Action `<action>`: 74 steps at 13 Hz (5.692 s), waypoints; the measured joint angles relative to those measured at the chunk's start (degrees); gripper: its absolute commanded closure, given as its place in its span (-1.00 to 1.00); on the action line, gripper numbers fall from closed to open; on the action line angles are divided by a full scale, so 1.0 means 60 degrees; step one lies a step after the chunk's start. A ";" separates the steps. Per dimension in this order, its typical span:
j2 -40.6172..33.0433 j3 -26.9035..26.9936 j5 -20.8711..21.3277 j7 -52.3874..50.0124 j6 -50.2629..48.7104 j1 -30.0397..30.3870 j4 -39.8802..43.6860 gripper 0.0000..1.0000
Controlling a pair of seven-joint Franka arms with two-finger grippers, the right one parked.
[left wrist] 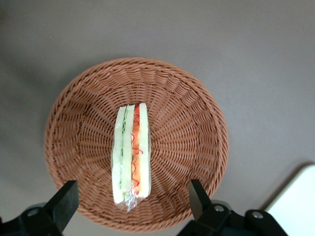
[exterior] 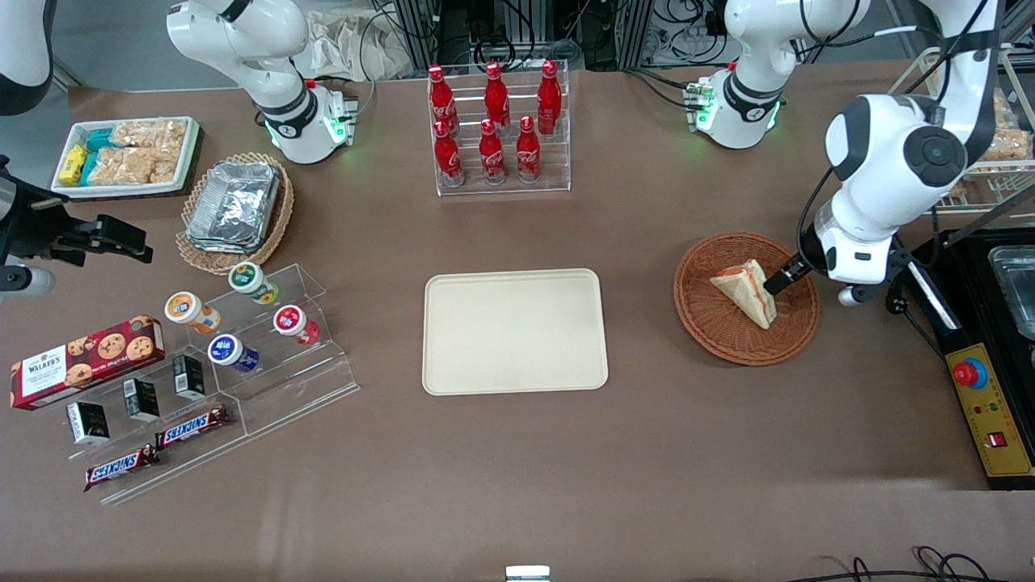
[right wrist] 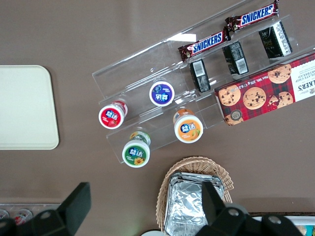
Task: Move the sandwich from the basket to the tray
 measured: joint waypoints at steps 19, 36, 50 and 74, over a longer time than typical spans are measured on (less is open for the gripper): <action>0.1570 -0.0334 -0.0021 -0.0504 0.2891 -0.0006 -0.1449 1.00; 0.0021 -0.1548 -0.0024 0.2088 -0.4559 -0.0204 0.4633 1.00; 0.4961 -0.3464 0.3024 -0.0484 -0.1048 -0.1912 0.4657 1.00; 0.5731 -0.3383 0.3860 -0.1801 -0.3235 -0.2287 0.7118 -1.00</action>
